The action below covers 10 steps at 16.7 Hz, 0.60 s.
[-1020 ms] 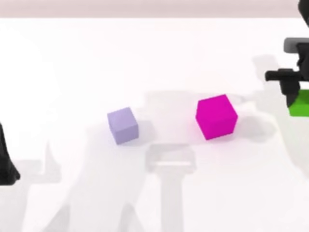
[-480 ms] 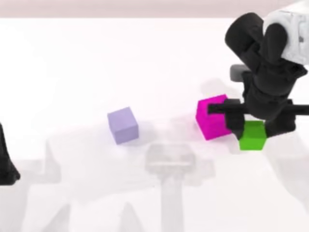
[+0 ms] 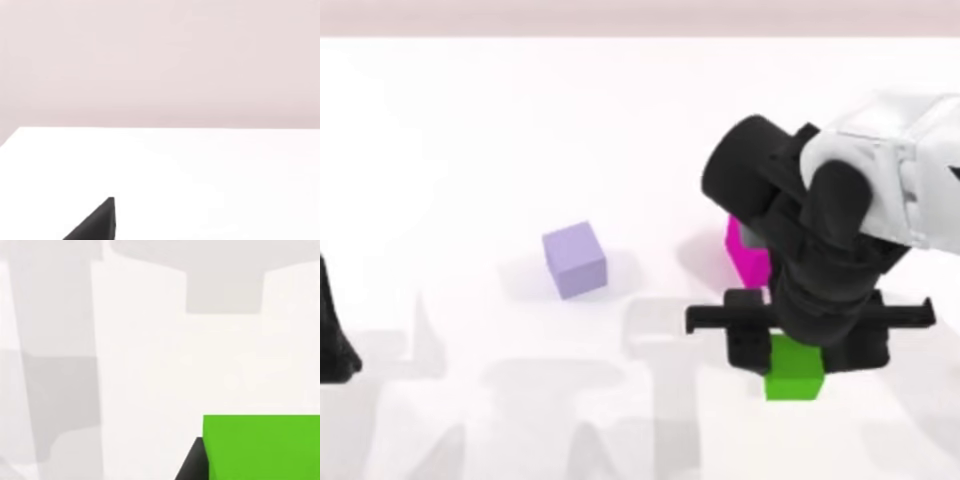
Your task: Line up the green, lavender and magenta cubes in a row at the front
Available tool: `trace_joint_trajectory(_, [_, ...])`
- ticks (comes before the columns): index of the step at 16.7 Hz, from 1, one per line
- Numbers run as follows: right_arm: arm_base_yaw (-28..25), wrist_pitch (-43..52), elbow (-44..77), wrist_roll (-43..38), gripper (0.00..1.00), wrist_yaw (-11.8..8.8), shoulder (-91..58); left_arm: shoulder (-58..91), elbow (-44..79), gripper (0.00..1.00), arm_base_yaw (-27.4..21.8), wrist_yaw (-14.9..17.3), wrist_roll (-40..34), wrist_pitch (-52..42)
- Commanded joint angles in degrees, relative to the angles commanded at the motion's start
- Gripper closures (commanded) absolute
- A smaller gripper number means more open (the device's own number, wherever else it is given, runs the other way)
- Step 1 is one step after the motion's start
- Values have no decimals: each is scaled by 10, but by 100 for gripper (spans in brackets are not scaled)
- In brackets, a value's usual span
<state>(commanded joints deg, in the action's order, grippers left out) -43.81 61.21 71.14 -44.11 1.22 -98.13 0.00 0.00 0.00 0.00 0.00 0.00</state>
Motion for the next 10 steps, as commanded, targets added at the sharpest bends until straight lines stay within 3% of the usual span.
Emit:
trace_joint_trajectory(5, [2,-9,-6,0,100,-1,-6,0,0,0,0,0,0,0])
trace_joint_trajectory(10, [0,-117,-72,-3,100,-1,-39,0,0,0,0,0,0,0])
